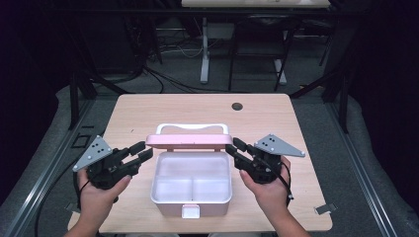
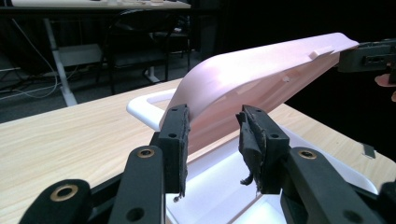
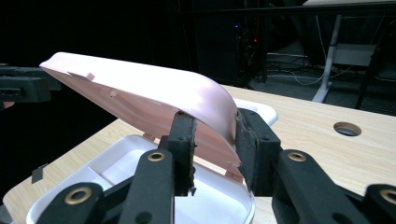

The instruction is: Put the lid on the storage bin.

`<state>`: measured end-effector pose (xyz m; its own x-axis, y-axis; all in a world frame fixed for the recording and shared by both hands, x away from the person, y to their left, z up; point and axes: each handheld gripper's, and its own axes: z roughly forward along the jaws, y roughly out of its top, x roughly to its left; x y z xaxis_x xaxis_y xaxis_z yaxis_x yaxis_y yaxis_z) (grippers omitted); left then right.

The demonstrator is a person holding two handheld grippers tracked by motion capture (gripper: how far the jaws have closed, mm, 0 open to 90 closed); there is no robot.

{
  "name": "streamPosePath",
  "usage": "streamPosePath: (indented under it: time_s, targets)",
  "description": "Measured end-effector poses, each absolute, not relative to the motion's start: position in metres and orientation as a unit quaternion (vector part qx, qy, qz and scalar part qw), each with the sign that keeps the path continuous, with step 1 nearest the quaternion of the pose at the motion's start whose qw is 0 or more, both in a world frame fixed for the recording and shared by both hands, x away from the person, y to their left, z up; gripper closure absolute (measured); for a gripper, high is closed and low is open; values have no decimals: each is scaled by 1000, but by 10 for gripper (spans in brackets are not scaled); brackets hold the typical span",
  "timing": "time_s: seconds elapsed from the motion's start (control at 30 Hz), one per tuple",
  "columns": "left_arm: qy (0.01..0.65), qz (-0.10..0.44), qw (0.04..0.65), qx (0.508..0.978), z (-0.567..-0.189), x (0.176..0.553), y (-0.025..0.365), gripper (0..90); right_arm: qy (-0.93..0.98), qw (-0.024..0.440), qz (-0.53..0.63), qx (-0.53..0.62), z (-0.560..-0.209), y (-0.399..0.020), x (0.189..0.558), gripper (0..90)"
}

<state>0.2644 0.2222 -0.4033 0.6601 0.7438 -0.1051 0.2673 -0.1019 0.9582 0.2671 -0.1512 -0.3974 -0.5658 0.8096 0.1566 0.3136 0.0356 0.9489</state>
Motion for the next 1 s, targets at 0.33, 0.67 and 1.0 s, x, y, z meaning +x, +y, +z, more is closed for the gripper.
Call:
streamPosePath:
  time_s: [0.33,0.67,1.0]
  targets:
    - [349,213,575,709,-409,257,224,628,680,212,574,404,-402,-155,259,689]
    - [339,213,575,713,-414,248,226,627,683,199,581,395,-406,-159,251,690]
    - [333,215,568,721,-426,239,228,628,687,195,582,388,-416,-161,241,694]
